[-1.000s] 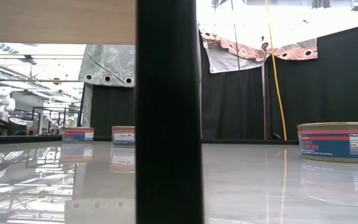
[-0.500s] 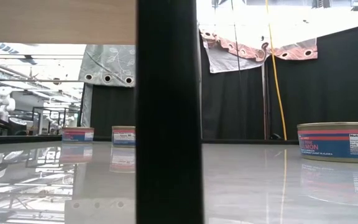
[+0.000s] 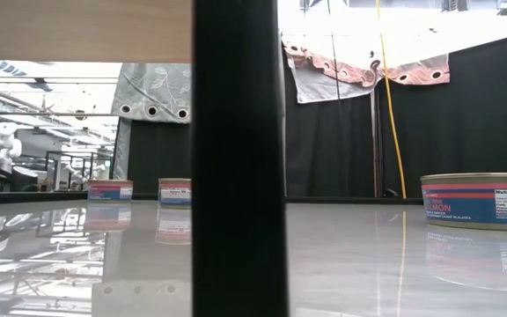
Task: Stack canned seafood by type on shelf
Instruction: Stack the blue pink tuna can on top of the other blue pink tuna cans on the shelf
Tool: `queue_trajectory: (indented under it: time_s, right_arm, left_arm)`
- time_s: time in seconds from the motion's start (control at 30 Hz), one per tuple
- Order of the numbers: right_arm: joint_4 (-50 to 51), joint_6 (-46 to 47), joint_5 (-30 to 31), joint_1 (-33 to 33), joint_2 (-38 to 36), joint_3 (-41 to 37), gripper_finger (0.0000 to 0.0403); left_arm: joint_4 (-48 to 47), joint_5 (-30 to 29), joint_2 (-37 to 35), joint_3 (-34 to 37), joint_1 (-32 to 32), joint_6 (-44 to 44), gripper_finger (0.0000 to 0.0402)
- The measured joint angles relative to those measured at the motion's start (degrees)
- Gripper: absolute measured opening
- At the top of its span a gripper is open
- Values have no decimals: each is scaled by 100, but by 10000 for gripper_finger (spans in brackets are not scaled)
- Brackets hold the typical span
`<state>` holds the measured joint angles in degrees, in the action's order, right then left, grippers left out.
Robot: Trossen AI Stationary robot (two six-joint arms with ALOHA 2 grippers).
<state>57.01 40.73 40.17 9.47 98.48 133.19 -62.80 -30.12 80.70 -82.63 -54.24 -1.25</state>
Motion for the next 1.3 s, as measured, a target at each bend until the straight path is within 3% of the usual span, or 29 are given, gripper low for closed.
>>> queue_trajectory:
  time_s: [0.23, 0.4, 0.53, 0.67, 0.8, 0.93, 1.13, 1.23, 1.3]
  right_arm:
    - [-778, -1048, -1093, -58, -220, 0, 202]
    - [210, -1057, -1443, -267, -644, 8, 169]
    - [1838, -646, -1516, -275, -844, 4, 140]
    - [3304, -63, -1489, -277, -931, 2, 111]
    - [3070, 47, -1467, -188, -1064, -344, 80]
    - [3339, 559, -1221, -171, -1099, -749, 49]
    - [2459, 448, -1424, -668, -1073, -2229, 5]
    - [919, -265, -2018, -1215, -1085, -3133, 3]
    - [-159, -690, -2727, -1636, -1064, -3660, 1]
  left_arm:
    - [-1791, 1297, -474, -680, -15, -2499, 327]
    - [-2000, 1472, -1152, -959, -15, -4277, 327]
    - [-1996, 668, -1696, -1098, -15, -5389, 327]
    - [-1973, -378, -2231, -1135, -15, -5689, 327]
    - [-1926, -1414, -2670, -1135, 50, -5531, 327]
    - [-1924, -1929, -3095, -1135, 228, -5346, 327]
    - [-1920, -2488, -3516, -1135, 385, -5340, 327]
    - [-1915, -2731, -3589, -1135, 391, -5257, 327]
    - [-1916, -2945, -3592, -1135, 393, -5239, 327]
